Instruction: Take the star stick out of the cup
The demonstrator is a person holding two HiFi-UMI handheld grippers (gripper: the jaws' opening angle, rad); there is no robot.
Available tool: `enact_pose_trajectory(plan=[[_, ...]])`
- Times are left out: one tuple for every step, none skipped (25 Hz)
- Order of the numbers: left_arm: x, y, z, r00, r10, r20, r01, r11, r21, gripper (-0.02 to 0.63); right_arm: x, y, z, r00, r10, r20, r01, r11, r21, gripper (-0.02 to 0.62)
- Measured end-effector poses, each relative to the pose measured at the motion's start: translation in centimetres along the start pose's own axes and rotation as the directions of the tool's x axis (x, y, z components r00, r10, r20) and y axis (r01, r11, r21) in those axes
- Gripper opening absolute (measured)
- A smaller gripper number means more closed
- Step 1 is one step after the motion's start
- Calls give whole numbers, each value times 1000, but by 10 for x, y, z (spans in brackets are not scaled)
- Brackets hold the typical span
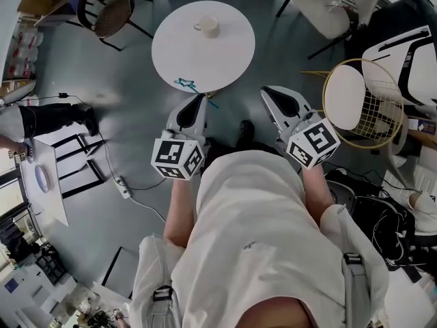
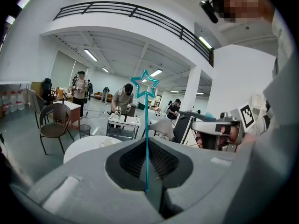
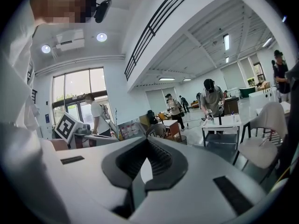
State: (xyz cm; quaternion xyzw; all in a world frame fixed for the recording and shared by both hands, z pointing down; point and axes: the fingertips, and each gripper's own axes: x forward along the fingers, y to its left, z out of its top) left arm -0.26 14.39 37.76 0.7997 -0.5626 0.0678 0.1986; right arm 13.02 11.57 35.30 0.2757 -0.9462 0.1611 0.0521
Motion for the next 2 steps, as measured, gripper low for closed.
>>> enact_pose_trajectory(plan=[[0, -2, -1, 1000, -1, -1, 1, 1000, 2, 25, -2, -1, 0, 1000, -4, 2, 4, 1000, 1, 6], [1, -3, -1, 1000, -2, -2, 2, 1000, 4, 25, -3, -2, 0, 1000, -7, 5, 7, 1000, 1, 6]])
